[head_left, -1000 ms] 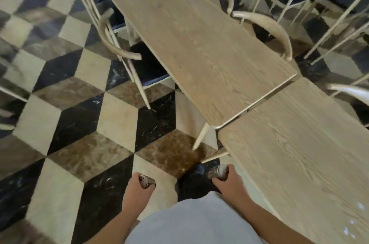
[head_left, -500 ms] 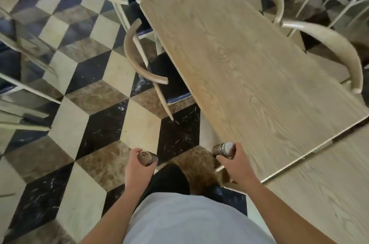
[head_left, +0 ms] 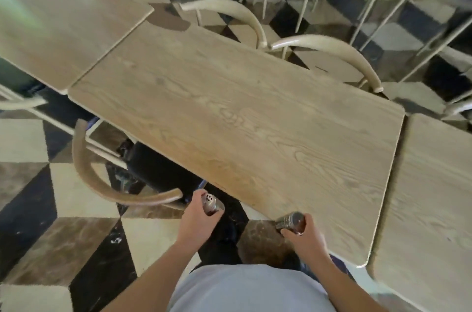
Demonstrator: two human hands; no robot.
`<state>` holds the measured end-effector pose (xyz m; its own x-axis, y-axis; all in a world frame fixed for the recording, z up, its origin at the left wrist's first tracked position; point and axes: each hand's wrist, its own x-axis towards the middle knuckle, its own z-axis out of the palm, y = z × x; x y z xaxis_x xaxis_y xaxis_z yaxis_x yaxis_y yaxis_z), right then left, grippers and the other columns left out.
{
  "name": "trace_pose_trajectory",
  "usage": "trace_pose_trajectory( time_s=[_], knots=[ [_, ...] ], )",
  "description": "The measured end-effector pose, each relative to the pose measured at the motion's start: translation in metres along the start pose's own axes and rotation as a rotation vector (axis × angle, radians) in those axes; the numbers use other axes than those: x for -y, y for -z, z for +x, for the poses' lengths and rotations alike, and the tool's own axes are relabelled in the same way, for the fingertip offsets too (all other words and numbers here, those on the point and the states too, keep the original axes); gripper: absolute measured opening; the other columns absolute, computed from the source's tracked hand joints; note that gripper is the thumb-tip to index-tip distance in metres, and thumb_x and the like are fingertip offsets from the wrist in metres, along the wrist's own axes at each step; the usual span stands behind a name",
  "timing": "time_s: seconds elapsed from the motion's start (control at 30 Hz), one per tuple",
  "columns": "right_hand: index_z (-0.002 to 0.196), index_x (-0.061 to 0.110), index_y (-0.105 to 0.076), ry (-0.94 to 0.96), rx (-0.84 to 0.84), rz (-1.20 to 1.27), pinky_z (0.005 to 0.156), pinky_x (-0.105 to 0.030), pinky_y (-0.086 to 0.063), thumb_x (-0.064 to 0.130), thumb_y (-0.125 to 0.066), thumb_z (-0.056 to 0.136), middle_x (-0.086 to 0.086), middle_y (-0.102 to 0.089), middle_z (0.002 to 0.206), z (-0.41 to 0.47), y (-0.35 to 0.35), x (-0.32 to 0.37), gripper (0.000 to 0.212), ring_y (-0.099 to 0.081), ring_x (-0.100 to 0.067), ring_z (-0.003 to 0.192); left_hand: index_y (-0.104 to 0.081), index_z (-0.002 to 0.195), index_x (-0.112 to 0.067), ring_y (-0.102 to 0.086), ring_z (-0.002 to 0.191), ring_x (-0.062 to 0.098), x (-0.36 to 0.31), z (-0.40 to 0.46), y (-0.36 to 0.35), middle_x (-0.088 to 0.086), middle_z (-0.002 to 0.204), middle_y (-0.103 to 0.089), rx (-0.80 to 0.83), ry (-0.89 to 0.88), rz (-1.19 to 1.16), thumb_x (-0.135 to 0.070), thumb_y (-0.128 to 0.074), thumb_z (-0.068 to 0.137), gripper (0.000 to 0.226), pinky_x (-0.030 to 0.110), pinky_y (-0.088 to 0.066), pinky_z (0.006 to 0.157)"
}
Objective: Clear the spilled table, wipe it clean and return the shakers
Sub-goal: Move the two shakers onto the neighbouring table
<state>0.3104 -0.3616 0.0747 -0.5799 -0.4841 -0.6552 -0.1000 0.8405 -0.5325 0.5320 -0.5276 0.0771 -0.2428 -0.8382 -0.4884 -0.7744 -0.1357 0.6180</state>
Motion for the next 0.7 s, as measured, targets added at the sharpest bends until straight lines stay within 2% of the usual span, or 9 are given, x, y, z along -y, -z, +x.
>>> trace_pose_trajectory(
  time_s=[0.1, 0.2, 0.3, 0.4, 0.5, 0.63, 0.7],
  knots=[
    [0.117, 0.027, -0.044, -0.044, -0.031, 0.039, 0.066, -0.024, -0.044, 0.032, -0.080, 0.081, 0.002, -0.060, 0.106, -0.003, -0.009, 0.008, 0.051, -0.057, -0.016, 0.090, -0.039, 0.115, -0.034, -0.063, 0.094, 0.016, -0.016, 0.033, 0.012, -0.008, 0.102, -0.061, 0.078, -0.092, 0.071, -0.033, -0.077, 0.082, 0.051, 0.036, -0.055, 0.083],
    [0.112, 0.029, -0.045, -0.083, -0.070, 0.057, 0.071, -0.027, -0.046, 0.031, -0.080, 0.080, 0.006, -0.061, 0.098, -0.004, -0.007, 0.012, 0.048, -0.059, -0.014, 0.087, -0.043, 0.125, -0.027, -0.062, 0.099, 0.015, -0.034, 0.057, 0.009, -0.005, 0.109, -0.059, 0.124, -0.147, 0.071, -0.032, -0.077, 0.082, 0.055, 0.031, -0.054, 0.084],
    [0.107, 0.028, -0.049, -0.138, -0.125, 0.093, 0.065, -0.024, -0.043, 0.028, -0.080, 0.078, 0.013, -0.061, 0.088, -0.001, 0.000, 0.013, 0.043, -0.056, -0.002, 0.076, -0.045, 0.120, -0.026, -0.062, 0.089, 0.012, -0.050, 0.069, -0.003, -0.007, 0.100, -0.061, 0.192, -0.173, 0.076, -0.029, -0.078, 0.081, 0.052, 0.025, -0.046, 0.074],
    [0.103, 0.026, -0.052, -0.175, -0.137, 0.128, 0.064, -0.026, -0.048, 0.028, -0.079, 0.075, 0.010, -0.065, 0.086, 0.011, 0.007, 0.019, 0.038, -0.060, -0.005, 0.075, -0.048, 0.109, -0.029, -0.061, 0.080, 0.005, -0.062, 0.082, -0.016, -0.009, 0.092, -0.062, 0.238, -0.211, 0.104, -0.029, -0.079, 0.078, 0.044, 0.022, -0.046, 0.066],
    [0.100, 0.033, -0.053, -0.133, -0.155, 0.144, 0.071, -0.032, -0.053, 0.031, -0.077, 0.075, 0.011, -0.069, 0.085, 0.036, 0.020, 0.034, 0.035, -0.065, -0.009, 0.077, -0.047, 0.108, -0.031, -0.062, 0.083, 0.009, -0.077, 0.100, -0.023, -0.011, 0.093, -0.063, 0.260, -0.200, 0.129, -0.029, -0.076, 0.080, 0.040, 0.030, -0.051, 0.072],
    [0.102, 0.034, -0.049, -0.059, -0.107, 0.084, 0.066, -0.031, -0.050, 0.045, -0.070, 0.077, 0.010, -0.068, 0.084, 0.069, 0.036, 0.062, 0.035, -0.065, -0.015, 0.079, -0.044, 0.122, -0.030, -0.061, 0.095, 0.020, -0.097, 0.127, -0.023, -0.007, 0.107, -0.063, 0.277, -0.201, 0.237, -0.026, -0.070, 0.085, 0.045, 0.034, -0.045, 0.079],
    [0.104, 0.033, -0.048, -0.037, -0.099, 0.022, 0.065, -0.031, -0.047, 0.046, -0.068, 0.078, 0.008, -0.065, 0.083, 0.083, 0.042, 0.075, 0.035, -0.064, -0.021, 0.078, -0.043, 0.122, -0.029, -0.060, 0.096, 0.021, -0.107, 0.140, -0.026, -0.005, 0.111, -0.060, 0.278, -0.212, 0.253, -0.023, -0.068, 0.085, 0.045, 0.036, -0.046, 0.081]
  ],
)
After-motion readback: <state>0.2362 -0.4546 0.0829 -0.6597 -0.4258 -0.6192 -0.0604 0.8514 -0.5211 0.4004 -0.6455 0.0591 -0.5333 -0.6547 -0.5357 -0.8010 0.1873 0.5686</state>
